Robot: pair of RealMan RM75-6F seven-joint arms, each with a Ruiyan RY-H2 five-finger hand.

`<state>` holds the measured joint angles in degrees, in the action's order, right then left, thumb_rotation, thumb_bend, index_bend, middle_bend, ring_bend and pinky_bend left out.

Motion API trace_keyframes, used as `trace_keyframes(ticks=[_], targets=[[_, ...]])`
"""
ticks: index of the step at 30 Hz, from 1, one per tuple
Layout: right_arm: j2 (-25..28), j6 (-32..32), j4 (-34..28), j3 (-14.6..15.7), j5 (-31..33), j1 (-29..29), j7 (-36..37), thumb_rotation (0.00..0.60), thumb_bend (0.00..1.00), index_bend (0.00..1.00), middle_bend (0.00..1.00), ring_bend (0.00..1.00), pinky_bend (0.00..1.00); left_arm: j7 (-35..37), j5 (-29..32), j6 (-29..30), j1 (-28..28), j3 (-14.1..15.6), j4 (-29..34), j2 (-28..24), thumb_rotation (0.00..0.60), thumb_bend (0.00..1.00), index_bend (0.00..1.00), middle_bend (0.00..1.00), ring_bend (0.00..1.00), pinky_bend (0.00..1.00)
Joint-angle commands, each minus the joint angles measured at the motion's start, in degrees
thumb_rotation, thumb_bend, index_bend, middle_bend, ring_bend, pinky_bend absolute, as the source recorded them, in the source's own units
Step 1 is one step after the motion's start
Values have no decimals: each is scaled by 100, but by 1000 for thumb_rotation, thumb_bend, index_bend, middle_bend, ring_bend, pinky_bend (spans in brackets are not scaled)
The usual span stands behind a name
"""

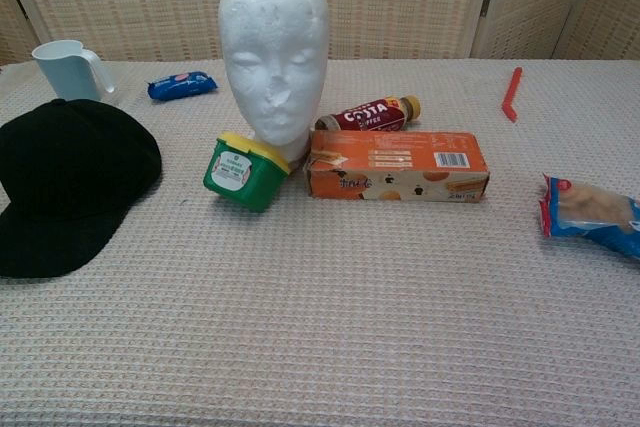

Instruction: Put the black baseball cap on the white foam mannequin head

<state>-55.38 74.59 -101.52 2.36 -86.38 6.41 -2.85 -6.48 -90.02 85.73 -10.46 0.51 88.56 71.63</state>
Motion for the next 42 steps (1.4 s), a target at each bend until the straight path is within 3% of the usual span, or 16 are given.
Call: trace_keyframes(ticks=[1, 6, 8, 10, 15, 17, 20, 25, 32, 37, 42], targets=[[-2, -15, -3, -6, 7, 10, 4, 600, 31, 0, 0, 0, 0, -43, 2, -18, 16, -1, -2, 32, 600, 77, 159, 77, 0, 86], [27, 32, -18, 2, -37, -9, 34, 600, 33, 0, 0, 0, 0, 73, -316, -14, 33, 175, -85, 174, 600, 78, 128, 66, 0, 100], [41, 88, -25, -3, -59, -30, 57, 600, 33, 0, 0, 0, 0, 215, -619, 73, 47, 312, -317, 354, 600, 77, 127, 121, 42, 169], [40, 121, -36, -5, -63, -47, 44, 600, 33, 0, 0, 0, 0, 345, -1080, 479, 117, 388, -1007, 848, 600, 77, 145, 290, 190, 339], [8, 95, -87, 25, -139, -34, -33, 600, 36, 0, 0, 0, 0, 1143, -1671, 1147, 103, 449, -2660, 1879, 600, 103, 232, 905, 774, 871], [-4, 70, -88, 26, -147, -18, -55, 600, 36, 0, 0, 0, 0, 1471, -1680, 1158, 40, 442, -3159, 2151, 600, 124, 275, 992, 909, 973], [-25, 0, -64, 16, -113, 17, -67, 600, 34, 0, 0, 0, 0, 1694, -1621, 1086, -2, 444, -3847, 2465, 600, 137, 328, 1000, 995, 1000], [-37, -107, -70, 5, -25, 61, -126, 600, 35, 0, 0, 0, 0, 2071, -1492, 1053, 22, 466, -4840, 2952, 600, 154, 330, 1000, 1000, 1000], [-57, -181, -106, 18, -13, 96, -223, 600, 35, 0, 0, 0, 0, 2012, -1168, 1253, -4, 191, -6241, 3675, 600, 241, 327, 1000, 1000, 1000], [-53, -246, -121, 22, 23, 125, -239, 600, 36, 0, 0, 0, 0, 1900, -1067, 1337, -53, 163, -7070, 4021, 600, 298, 366, 1000, 1000, 1000], [-44, -232, -134, 21, 26, 122, -245, 600, 35, 0, 0, 0, 0, 1997, -1007, 1264, -43, 233, -7427, 4145, 600, 312, 388, 1000, 1000, 1000]])
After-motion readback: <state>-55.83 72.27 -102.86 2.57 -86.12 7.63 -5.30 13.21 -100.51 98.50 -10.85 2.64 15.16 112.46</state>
